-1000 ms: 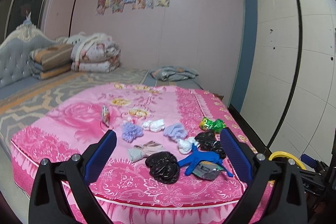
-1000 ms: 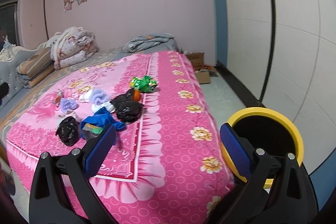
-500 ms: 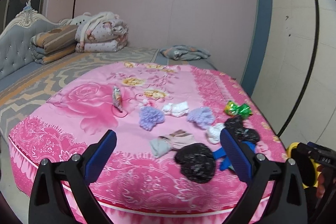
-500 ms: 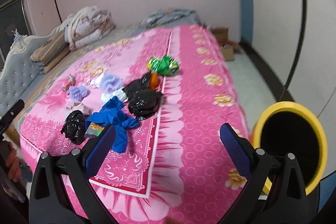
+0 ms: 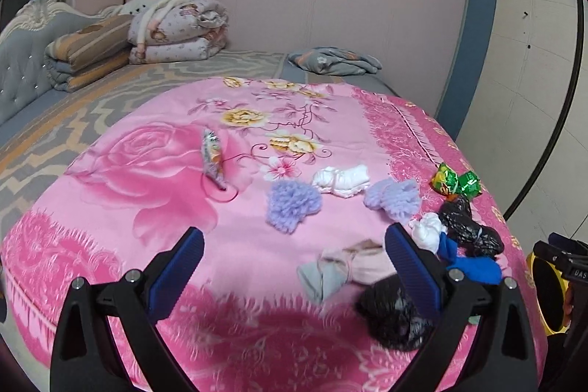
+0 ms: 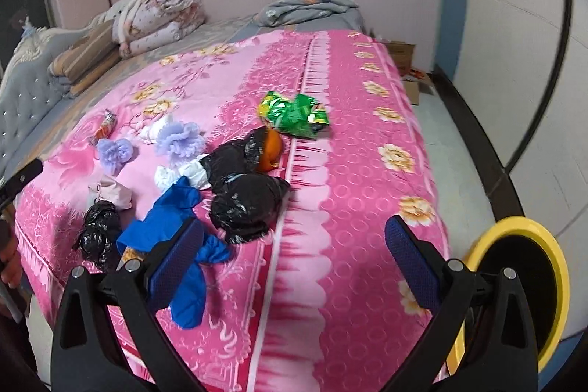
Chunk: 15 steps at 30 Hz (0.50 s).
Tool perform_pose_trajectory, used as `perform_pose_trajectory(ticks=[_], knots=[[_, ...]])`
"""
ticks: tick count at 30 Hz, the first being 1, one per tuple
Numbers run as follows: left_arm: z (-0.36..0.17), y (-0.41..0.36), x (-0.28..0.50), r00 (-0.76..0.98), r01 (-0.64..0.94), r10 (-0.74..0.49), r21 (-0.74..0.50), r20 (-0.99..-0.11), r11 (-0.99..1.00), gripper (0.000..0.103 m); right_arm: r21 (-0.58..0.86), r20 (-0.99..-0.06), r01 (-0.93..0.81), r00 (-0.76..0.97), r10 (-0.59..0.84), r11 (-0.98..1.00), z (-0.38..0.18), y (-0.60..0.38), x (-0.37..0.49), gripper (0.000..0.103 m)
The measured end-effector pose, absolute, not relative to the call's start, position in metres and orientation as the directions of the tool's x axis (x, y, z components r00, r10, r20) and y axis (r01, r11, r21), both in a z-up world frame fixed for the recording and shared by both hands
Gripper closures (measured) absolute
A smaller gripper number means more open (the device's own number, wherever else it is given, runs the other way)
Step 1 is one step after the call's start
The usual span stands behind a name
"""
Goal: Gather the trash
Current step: 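Close the right tool on the black bag while the left tool reaches the lavender puff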
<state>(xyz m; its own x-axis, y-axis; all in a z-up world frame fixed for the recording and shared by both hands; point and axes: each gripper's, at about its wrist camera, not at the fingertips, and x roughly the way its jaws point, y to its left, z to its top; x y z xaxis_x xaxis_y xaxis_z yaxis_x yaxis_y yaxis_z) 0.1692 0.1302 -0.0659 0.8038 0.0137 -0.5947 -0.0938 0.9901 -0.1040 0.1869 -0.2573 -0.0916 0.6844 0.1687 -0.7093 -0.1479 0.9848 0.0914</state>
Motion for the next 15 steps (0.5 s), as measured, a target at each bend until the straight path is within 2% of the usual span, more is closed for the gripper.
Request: perform_pose_trajectory(ticks=[5,9,15], knots=[[-0.070,0.123,0.209,0.783,-0.060,-0.009,-0.089,-0.622,0.994,0.008,0.114,-0.742,-0.179,0.639,0.204,0.977,-0.104,-0.247,0.210,0.008],[-0.079,0.118,0.241,0.758,-0.059,0.012,-0.051,-0.652,0.997,0.008,0.077,-0.762,-0.220,0.616,0.200,0.972,-0.114,-0.234,0.224,0.008],[-0.100,0.119,0.279,0.706,-0.049,-0.029,-0.089,-0.707,0.995,0.008,0.083,-0.774,-0.212,0.602,0.197,0.974,-0.125,-0.232,0.248,0.008]])
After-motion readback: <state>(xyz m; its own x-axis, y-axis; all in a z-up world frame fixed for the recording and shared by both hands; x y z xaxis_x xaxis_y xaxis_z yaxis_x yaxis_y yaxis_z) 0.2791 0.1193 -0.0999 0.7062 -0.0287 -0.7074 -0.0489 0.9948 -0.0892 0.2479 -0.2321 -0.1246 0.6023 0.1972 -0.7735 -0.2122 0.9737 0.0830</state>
